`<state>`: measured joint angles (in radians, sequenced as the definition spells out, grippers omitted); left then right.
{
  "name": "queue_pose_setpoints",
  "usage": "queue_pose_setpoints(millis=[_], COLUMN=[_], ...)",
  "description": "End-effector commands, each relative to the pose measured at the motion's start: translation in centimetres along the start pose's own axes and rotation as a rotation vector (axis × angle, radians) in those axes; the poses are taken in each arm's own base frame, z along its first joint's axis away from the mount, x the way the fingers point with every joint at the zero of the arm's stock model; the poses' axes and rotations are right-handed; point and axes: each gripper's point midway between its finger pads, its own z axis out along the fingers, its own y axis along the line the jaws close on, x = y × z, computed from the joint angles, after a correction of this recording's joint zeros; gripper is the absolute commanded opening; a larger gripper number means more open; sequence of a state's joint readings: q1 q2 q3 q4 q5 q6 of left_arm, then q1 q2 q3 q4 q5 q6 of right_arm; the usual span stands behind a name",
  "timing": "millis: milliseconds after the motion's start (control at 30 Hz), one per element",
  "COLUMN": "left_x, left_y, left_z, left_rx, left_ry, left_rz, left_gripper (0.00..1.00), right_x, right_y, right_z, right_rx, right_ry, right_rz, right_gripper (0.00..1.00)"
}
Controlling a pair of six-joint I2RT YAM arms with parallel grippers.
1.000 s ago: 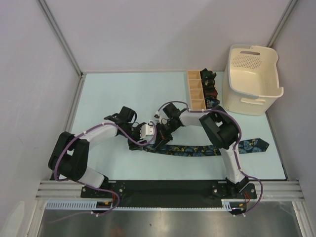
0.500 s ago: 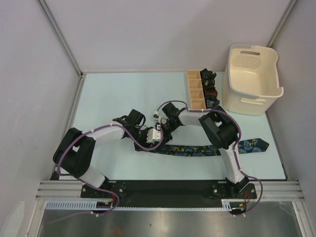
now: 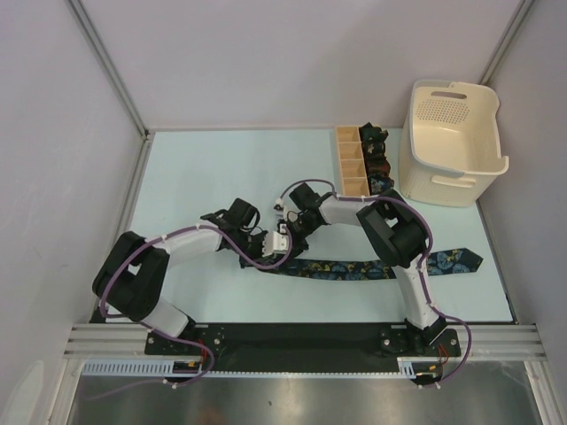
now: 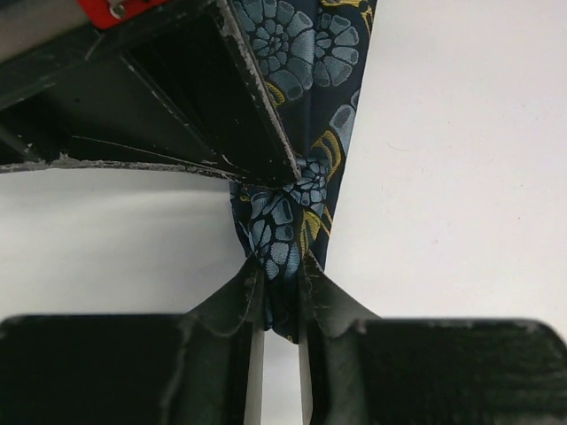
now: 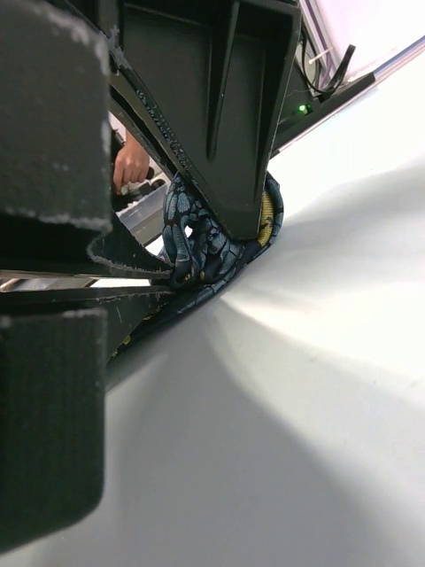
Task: Roll the ties
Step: Roll the tie at the center of the board.
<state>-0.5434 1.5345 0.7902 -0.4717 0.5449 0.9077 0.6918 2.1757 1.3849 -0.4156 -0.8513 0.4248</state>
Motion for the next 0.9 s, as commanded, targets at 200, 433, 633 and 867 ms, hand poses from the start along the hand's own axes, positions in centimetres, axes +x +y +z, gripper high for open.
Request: queue_pose_setpoints(millis=[200,433,633,867], left_x=[-1.3,-2.2,-2.2,-2.5], left_y=[-0.2,0.3,1.0,0.9], left_z=[-1.6,-2.0,-1.8,-2.1], left_rx=[-0.084,-0.111,-0.132,-0.135], left_ry=[-0.067,-0.106,-0.103,-0.117], left_rz=[0.043,0.048,0.033,0.052], left_gripper=[0.85,0.8,0.59,0.34], right_x=[-1.1,-1.4,-1.4,-1.4], right_y=[0.6,1.3,1.5,1.5], right_z=[-0.1,-0.5,-0.6,-0.6], right_rx=[0.034,0.033,0.03,0.03], right_ry=[-0.034,-0.048,-0.051,-0.05], right_rz=[-0.05,-0.076,-0.082,-0.089], right_gripper=[0.0,0.0,0.0,0.0])
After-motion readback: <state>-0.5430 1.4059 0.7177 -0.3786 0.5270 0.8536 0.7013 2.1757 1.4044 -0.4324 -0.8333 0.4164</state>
